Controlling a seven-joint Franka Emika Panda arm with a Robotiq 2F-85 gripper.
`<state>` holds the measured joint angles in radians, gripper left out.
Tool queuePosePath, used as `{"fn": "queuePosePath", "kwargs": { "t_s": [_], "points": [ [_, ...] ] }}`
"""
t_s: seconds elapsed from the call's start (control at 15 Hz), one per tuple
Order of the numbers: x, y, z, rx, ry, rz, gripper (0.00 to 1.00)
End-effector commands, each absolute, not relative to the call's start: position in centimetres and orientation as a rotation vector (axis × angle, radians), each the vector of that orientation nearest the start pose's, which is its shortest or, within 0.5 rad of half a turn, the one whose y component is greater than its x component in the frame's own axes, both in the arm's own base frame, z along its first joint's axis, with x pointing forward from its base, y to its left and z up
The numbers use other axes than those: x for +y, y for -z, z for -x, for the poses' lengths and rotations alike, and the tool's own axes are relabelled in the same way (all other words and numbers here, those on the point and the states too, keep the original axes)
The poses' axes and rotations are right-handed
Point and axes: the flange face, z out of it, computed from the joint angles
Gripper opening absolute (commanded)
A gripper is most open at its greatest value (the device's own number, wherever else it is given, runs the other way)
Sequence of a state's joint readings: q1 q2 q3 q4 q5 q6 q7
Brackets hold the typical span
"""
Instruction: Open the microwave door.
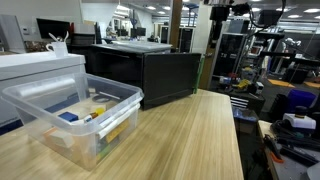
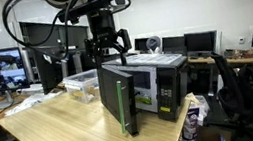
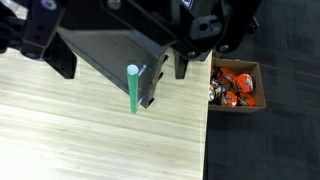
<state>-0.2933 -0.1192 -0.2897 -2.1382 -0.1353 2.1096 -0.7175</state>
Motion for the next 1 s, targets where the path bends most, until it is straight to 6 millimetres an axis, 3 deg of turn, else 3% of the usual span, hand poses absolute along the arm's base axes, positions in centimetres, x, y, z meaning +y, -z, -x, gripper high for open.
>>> {"fn": "queuePosePath", "kwargs": {
  "t_s": [0.0,0.33,0.73,0.93],
  "points": [
    [-29.8,-45.0,-44.0,-0.400,0.011,3.226,1.00],
    [-29.9,-43.0,-46.5,-0.614,0.038,3.194,1.00],
    [-30.2,-44.9,-49.1,-0.844,0.147,3.171,1.00],
    [-30.3,-44.9,-49.2,-0.874,0.112,3.129,1.00]
  ]
}}
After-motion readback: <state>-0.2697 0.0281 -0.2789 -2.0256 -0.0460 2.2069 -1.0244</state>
